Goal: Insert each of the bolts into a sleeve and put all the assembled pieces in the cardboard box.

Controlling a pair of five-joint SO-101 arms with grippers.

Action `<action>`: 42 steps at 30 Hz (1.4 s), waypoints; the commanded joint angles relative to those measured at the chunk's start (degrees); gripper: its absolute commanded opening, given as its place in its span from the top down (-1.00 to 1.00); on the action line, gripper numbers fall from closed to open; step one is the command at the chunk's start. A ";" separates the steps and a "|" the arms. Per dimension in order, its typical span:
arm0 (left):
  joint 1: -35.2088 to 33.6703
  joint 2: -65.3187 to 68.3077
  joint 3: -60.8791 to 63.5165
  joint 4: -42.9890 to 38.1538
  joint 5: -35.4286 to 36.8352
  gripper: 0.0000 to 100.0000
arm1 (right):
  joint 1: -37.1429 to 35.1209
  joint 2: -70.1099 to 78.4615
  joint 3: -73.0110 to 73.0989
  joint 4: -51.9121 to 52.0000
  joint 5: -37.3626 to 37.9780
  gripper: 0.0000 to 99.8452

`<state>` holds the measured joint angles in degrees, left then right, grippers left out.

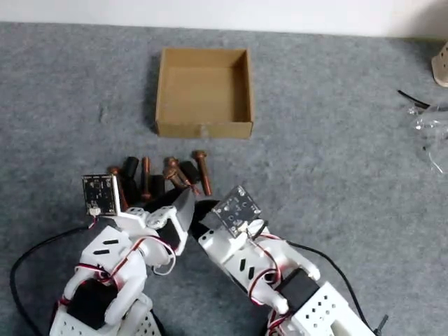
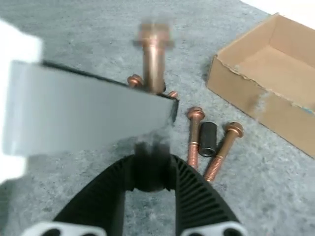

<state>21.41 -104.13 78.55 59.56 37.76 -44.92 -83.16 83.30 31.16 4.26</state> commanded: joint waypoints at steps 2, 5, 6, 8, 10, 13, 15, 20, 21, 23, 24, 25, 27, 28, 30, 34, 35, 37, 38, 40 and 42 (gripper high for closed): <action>-0.04 -0.40 -0.40 0.09 -0.44 0.32 | 1.36 -1.63 -4.09 -2.33 -0.26 0.99; -0.04 -0.40 0.22 -0.18 -0.35 0.28 | 1.36 -1.63 -4.09 -2.33 -0.26 0.99; -0.04 -0.40 0.13 -0.18 -0.35 0.28 | 1.36 -1.63 -4.09 -2.33 -0.26 0.99; -0.04 -0.40 0.04 -0.18 -0.26 0.28 | 1.36 -1.63 -4.09 -2.33 -0.26 0.99; -0.22 -0.40 -0.13 -0.26 1.32 0.28 | 1.36 -1.63 -4.00 -2.33 -0.26 0.99; -0.57 -0.40 -1.71 0.09 2.99 0.28 | 1.36 -1.63 -3.91 -2.33 -0.26 0.99; -2.42 -0.40 -2.51 0.09 3.96 0.28 | 1.36 -1.63 -3.91 -2.33 -0.26 0.99; -10.77 -0.40 -4.35 -0.18 3.96 0.28 | 1.36 -1.63 -3.82 -2.24 -0.26 0.99; -12.44 -0.40 -4.88 -0.09 3.96 0.28 | 1.36 -1.63 -3.82 -2.24 -0.26 0.99; -16.48 -0.40 -5.93 0.00 3.96 0.28 | 1.45 -1.63 -3.82 -2.24 -0.26 0.99; -18.68 -0.40 -6.11 0.00 3.96 0.28 | 1.45 -1.63 -3.82 -2.24 -0.26 0.99; -20.97 -0.40 -6.20 0.00 4.04 0.28 | 1.45 -1.63 -3.82 -2.24 -0.26 0.99; -24.22 -0.40 -6.29 0.00 4.04 0.28 | 1.45 -1.63 -3.82 -2.07 -0.26 0.99; -25.45 -0.40 -6.29 0.00 4.04 0.28 | 1.45 -1.63 -3.82 -2.07 -0.26 0.99; -27.21 -0.40 -6.20 0.00 3.78 0.33 | 1.98 -1.63 -3.74 -2.07 -0.26 0.99; -29.14 -0.40 -6.02 -0.35 1.76 0.68 | 4.97 -1.63 -3.74 -2.15 -0.62 0.99; -29.14 -0.40 -6.11 -0.35 -1.49 0.77 | 5.32 -1.63 -3.74 -2.15 -0.62 0.99; -28.97 -0.40 -6.20 -0.35 -9.85 0.95 | 5.49 -1.63 -3.74 -2.15 -0.62 0.99; -28.97 -0.40 -6.11 -0.26 -14.42 1.00 | 5.58 -1.63 -3.30 -2.15 -0.62 0.99; -29.14 -0.40 -5.76 0.18 -21.19 0.96 | 5.58 -1.63 -2.07 -2.33 -0.62 0.99; -29.23 -0.40 -5.41 1.93 -24.00 0.99 | 5.49 -1.63 -1.54 -2.33 -0.62 0.99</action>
<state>-6.81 -104.31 75.30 59.82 19.65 -40.35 -83.16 83.21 31.16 4.26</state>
